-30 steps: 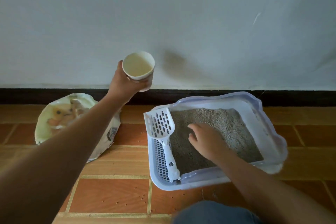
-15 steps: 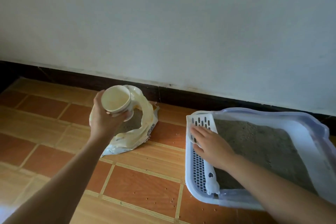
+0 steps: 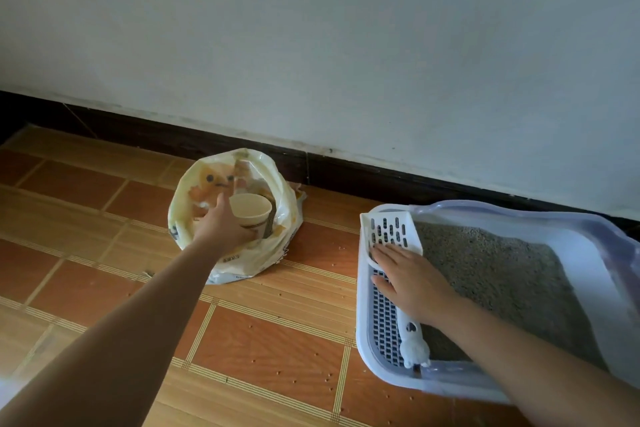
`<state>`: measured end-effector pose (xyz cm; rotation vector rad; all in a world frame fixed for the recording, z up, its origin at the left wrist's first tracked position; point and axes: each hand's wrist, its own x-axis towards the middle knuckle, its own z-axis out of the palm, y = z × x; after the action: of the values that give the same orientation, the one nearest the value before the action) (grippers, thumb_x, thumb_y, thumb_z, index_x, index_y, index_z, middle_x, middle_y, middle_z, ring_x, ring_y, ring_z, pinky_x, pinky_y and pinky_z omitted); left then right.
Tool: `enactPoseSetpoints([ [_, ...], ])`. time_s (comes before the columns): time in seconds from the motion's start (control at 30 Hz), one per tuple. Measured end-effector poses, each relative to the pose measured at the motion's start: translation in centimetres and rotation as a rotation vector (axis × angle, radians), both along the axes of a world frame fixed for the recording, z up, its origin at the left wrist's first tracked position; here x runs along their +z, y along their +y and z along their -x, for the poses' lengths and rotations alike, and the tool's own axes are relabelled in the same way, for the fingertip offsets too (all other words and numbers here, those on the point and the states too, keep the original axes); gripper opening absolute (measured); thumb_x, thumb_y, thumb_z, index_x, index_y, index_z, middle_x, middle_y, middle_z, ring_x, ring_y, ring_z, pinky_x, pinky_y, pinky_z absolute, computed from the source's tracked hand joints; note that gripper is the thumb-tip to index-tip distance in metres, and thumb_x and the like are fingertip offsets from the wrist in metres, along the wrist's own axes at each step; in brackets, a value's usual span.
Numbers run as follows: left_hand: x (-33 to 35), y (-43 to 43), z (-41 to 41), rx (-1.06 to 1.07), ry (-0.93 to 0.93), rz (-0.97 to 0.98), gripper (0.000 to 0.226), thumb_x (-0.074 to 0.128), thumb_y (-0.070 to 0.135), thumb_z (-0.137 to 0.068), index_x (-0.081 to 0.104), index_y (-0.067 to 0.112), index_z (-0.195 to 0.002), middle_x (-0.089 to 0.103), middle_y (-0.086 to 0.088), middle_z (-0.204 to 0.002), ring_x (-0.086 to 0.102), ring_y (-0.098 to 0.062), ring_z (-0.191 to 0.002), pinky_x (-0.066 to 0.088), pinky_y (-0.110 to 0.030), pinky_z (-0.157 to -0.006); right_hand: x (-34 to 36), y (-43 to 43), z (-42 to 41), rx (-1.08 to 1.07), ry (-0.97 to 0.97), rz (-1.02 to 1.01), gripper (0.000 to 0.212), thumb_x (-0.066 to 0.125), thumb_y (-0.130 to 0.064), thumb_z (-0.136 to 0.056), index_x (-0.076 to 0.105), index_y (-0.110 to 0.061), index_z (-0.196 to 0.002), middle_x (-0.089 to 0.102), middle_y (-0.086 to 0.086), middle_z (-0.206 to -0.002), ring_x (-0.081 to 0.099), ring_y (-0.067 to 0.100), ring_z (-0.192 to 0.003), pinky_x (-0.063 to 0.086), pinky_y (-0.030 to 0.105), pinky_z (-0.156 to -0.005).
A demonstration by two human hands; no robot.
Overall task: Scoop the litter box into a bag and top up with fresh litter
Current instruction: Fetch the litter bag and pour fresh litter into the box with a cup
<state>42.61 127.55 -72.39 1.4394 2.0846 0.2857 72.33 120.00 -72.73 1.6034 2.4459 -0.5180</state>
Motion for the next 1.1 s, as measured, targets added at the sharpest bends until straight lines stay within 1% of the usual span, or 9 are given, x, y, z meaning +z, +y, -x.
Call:
enactPoseSetpoints([
  [0.13, -0.8, 0.7, -0.1, -0.018, -0.082, 0.021, 0.110, 0.084, 0.018, -0.066, 0.012, 0.018, -0.149, 0.047, -0.018, -0.133, 0.050, -0.037, -0.116, 0.048, -0.048, -0.092, -0.5, 0.1, -0.1, 0.005, 0.008, -0.018, 0.052, 0.029, -0.037, -0.101, 0.023, -0.015, -0.148, 0.026, -0.001, -0.154, 0.021, 0.014, -0.142, 0.014, 0.029, -0.116],
  [0.2, -1.5, 1.0, 0.2, -0.045, -0.147, 0.017, 0.106, 0.087, 0.021, -0.059, 0.024, 0.019, -0.145, 0.052, -0.011, -0.126, 0.054, -0.032, -0.110, 0.051, -0.050, -0.088, -0.7, 0.3, -0.2, 0.014, 0.017, -0.051, 0.050, 0.031, -0.036, -0.100, 0.029, -0.015, -0.145, 0.032, -0.001, -0.151, 0.027, 0.014, -0.140, 0.019, 0.031, -0.115],
  [0.37, -2.8, 2.0, 0.2, -0.111, -0.212, 0.061, 0.045, 0.075, 0.014, -0.073, 0.058, 0.011, -0.114, 0.064, -0.006, -0.090, 0.062, -0.023, -0.086, 0.054, -0.039, -0.081, -1.1, 0.7, -0.7, 0.028, 0.028, -0.082, 0.047, 0.033, -0.035, -0.099, 0.039, -0.014, -0.140, 0.042, -0.002, -0.145, 0.036, 0.015, -0.135, 0.028, 0.033, -0.112],
  [0.47, -2.7, 2.4, 0.1, -0.071, -0.227, 0.033, 0.040, 0.065, 0.021, -0.084, 0.054, 0.012, -0.121, 0.063, -0.007, -0.099, 0.062, -0.022, -0.090, 0.054, -0.037, -0.081, -1.5, 1.0, -0.6, 0.012, 0.032, -0.145, 0.048, 0.030, -0.039, -0.093, 0.060, -0.012, -0.121, 0.064, 0.000, -0.120, 0.060, 0.018, -0.112, 0.049, 0.035, -0.095],
  [0.57, -2.9, 2.6, 0.2, -0.064, -0.233, -0.020, 0.049, 0.060, 0.026, -0.087, 0.045, 0.014, -0.132, 0.060, -0.006, -0.113, 0.059, -0.021, -0.102, 0.050, -0.032, -0.079, -1.5, 1.2, -0.4, -0.020, 0.017, -0.170, 0.047, 0.032, -0.040, -0.090, 0.067, -0.014, -0.107, 0.070, -0.001, -0.103, 0.067, 0.016, -0.095, 0.056, 0.032, -0.081],
  [0.73, -2.5, 2.7, -0.6, -0.113, -0.229, -0.039, 0.049, 0.056, 0.026, -0.090, 0.043, 0.017, -0.137, 0.056, -0.006, -0.122, 0.055, -0.023, -0.112, 0.047, -0.034, -0.089, -1.0, 1.3, -0.3, -0.016, 0.003, -0.169, 0.047, 0.032, -0.040, -0.090, 0.068, -0.013, -0.105, 0.070, -0.001, -0.102, 0.066, 0.017, -0.094, 0.057, 0.032, -0.078],
  [0.9, -1.3, 1.9, -1.2, -0.118, -0.181, -0.076, 0.045, 0.052, 0.029, -0.092, 0.047, 0.015, -0.135, 0.056, -0.011, -0.126, 0.055, -0.025, -0.112, 0.049, -0.040, -0.092, -1.1, 1.0, -0.5, 0.002, -0.019, -0.125, 0.059, 0.020, -0.047, -0.095, 0.064, -0.013, -0.116, 0.067, 0.001, -0.116, 0.063, 0.018, -0.108, 0.050, 0.033, -0.091],
  [1.0, -0.1, 0.5, -1.6, -0.126, -0.128, -0.091, 0.040, 0.048, 0.030, -0.093, 0.051, 0.015, -0.130, 0.059, -0.011, -0.121, 0.059, -0.026, -0.101, 0.047, -0.033, -0.077, -0.3, 1.0, -0.3, 0.037, -0.032, -0.094, 0.053, 0.027, -0.042, -0.095, 0.052, -0.012, -0.131, 0.055, 0.003, -0.134, 0.050, 0.019, -0.126, 0.038, 0.034, -0.106],
  [1.1, 1.0, -1.5, -2.1, -0.132, -0.060, -0.077, 0.040, 0.050, 0.031, -0.093, 0.052, 0.016, -0.130, 0.050, -0.009, -0.134, 0.052, -0.028, -0.115, 0.043, -0.036, -0.090, 0.6, 1.5, -0.1, 0.055, -0.047, -0.019, 0.048, 0.033, -0.037, -0.099, 0.035, -0.014, -0.142, 0.039, 0.000, -0.146, 0.034, 0.016, -0.136, 0.024, 0.030, -0.113],
])
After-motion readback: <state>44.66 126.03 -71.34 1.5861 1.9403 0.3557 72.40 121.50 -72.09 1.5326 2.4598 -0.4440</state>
